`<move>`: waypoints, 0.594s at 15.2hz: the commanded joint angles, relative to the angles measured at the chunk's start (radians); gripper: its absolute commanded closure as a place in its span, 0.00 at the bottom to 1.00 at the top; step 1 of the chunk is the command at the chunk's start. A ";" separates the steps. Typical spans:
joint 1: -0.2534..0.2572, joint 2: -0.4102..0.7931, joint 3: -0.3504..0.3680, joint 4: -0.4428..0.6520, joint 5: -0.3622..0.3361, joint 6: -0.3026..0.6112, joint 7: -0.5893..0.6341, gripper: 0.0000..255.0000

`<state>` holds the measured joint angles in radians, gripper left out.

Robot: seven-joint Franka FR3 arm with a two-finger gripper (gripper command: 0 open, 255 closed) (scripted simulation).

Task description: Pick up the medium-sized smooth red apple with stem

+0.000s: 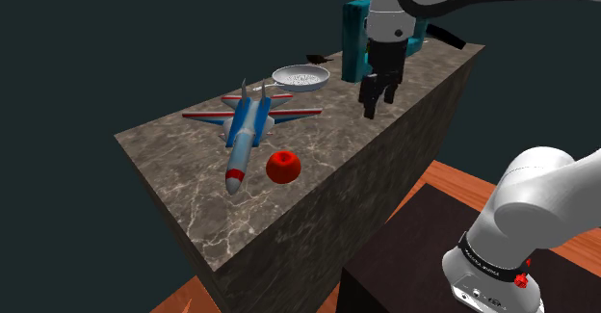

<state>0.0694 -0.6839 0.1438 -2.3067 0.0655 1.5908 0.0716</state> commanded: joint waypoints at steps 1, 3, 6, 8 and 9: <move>0.010 0.035 0.047 0.026 0.016 0.018 0.054 0.00; 0.017 0.077 0.093 0.054 0.026 0.041 0.107 0.00; 0.023 0.148 0.163 0.104 0.032 0.074 0.187 0.00; 0.026 0.202 0.209 0.143 0.028 0.093 0.243 0.00; 0.026 0.230 0.232 0.165 0.023 0.102 0.271 0.00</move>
<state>0.0948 -0.4886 0.3487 -2.1691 0.0921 1.6824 0.3080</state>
